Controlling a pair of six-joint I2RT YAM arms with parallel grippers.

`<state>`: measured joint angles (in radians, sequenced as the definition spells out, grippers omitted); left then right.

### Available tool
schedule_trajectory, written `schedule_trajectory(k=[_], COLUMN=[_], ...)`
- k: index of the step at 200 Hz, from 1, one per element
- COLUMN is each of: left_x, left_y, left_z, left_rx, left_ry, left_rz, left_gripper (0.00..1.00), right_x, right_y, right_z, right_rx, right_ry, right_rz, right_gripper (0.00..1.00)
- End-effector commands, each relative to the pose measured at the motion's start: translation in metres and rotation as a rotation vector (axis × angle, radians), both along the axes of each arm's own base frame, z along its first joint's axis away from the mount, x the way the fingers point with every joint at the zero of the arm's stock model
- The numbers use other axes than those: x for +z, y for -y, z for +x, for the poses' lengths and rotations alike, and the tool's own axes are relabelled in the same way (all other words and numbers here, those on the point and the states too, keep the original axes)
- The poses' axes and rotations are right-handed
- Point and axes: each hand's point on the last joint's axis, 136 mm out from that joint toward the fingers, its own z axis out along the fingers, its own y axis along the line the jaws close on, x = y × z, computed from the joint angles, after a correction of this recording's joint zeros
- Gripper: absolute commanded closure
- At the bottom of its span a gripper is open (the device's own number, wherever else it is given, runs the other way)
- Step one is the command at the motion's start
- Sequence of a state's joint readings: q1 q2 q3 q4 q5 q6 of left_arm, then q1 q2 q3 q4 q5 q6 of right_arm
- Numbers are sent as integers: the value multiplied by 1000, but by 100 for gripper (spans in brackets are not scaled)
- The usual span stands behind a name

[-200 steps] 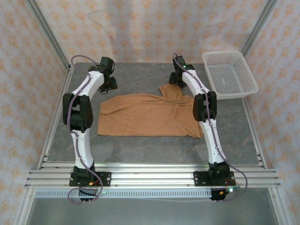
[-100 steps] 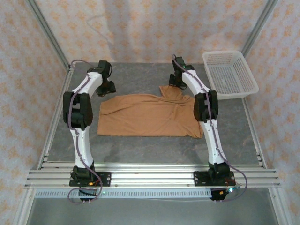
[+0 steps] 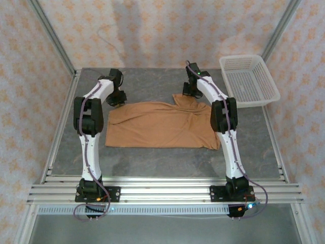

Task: Fold the inside-out t-shirt

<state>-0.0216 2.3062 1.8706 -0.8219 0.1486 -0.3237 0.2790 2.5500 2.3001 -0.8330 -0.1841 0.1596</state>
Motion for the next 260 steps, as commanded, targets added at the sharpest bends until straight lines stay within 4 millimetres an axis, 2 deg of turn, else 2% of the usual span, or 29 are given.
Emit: schedule_trajectory(k=[1,5,33,49,54,59,77,144,178,207,220,225,252,260], left_x=[-20,-16,3,12,14,17,24,40,32,8,-2,-6,-10,-9], left_y=[6,6,7,9,9,9,9,2,0,1,-1,-2,-5,-6], left_z=[-17,-16,-13,-14,-14,-15,-17,-30,-35,-41,-42,-42,-34,-31], left_rx=[-7,-7,-2,4,6,8,10,0,-4,1,8,9,21,22], left_ry=[-84,-77,-38,-17,-13,-6,7,21,-3,-47,-66,-70,-73,-71], left_rz=[-11,-14,-22,-37,-39,-40,-40,-7,8,0,14,16,35,37], left_gripper=[96,100,99,54,46,43,39,36,29,29,34,38,74,80], right_x=[24,27,43,46,46,46,45,40,39,39,39,39,40,40], right_y=[-5,-5,-5,-6,-6,-6,-7,-8,-8,-9,-10,-10,-14,-16], right_z=[1,2,8,8,8,8,7,5,4,4,4,4,0,-2], right_rx=[12,11,5,7,8,9,11,21,24,23,24,27,59,76], right_ry=[33,40,70,70,70,69,63,46,39,35,35,34,22,19], right_rz=[10,15,35,43,45,44,45,45,46,50,53,54,66,65], right_gripper=[100,100,100,100,100,100,100,100,100,100,100,100,100,100])
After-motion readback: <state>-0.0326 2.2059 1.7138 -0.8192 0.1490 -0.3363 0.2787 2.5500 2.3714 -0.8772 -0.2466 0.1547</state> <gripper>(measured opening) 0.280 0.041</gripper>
